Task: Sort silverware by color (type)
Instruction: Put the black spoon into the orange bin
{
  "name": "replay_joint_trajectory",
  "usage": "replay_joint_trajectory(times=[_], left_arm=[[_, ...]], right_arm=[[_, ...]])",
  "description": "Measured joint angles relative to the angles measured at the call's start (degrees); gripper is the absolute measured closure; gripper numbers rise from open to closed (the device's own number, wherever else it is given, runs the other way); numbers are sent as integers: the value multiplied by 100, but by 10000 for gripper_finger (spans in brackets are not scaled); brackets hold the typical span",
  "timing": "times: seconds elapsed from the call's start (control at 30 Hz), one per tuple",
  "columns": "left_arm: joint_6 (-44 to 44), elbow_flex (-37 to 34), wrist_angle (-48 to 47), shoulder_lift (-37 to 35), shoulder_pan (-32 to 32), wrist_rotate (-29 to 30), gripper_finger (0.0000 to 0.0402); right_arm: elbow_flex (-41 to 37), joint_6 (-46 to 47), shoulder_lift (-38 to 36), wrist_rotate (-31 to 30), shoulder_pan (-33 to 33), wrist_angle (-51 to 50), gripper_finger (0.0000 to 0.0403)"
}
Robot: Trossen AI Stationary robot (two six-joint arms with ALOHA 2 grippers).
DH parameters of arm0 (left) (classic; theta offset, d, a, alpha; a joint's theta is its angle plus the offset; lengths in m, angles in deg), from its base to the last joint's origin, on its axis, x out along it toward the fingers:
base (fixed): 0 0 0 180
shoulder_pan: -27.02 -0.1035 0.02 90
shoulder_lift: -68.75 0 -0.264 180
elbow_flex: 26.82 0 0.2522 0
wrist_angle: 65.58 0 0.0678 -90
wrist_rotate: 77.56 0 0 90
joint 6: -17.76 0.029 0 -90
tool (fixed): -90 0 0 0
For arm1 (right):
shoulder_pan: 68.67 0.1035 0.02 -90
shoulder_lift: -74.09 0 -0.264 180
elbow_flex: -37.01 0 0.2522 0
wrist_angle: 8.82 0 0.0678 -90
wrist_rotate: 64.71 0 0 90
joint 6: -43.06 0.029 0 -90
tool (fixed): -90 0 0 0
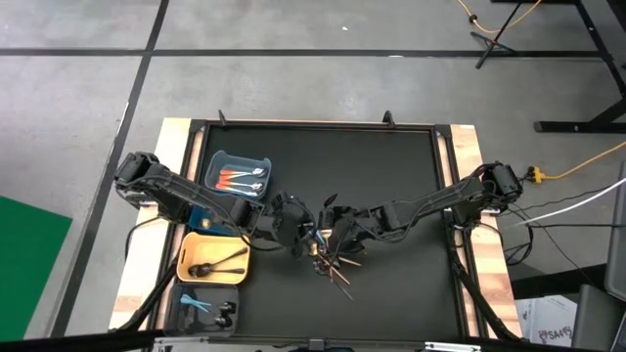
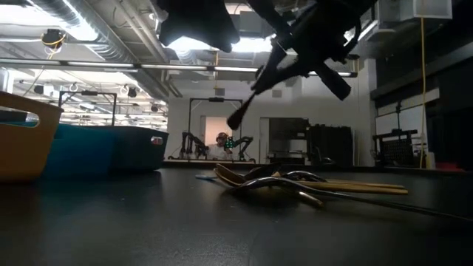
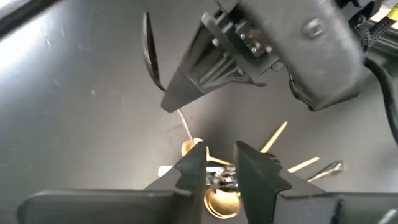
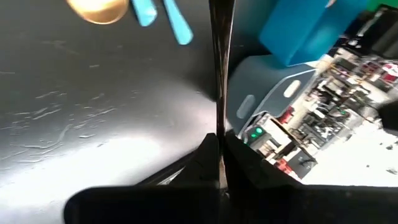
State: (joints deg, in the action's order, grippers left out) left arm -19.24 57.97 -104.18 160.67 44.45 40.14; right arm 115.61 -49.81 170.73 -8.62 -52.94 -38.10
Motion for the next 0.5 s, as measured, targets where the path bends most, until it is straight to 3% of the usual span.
replay_joint_trajectory(times=[0.23, 0.5], left_arm=[[-373, -1, -22, 0, -68, -314, 284], [-1101, -2, -565, 0, 70, -321, 281]], right_arm=[[6, -217, -4, 2, 0, 253, 402], [5, -235, -4, 0, 0, 260, 402]])
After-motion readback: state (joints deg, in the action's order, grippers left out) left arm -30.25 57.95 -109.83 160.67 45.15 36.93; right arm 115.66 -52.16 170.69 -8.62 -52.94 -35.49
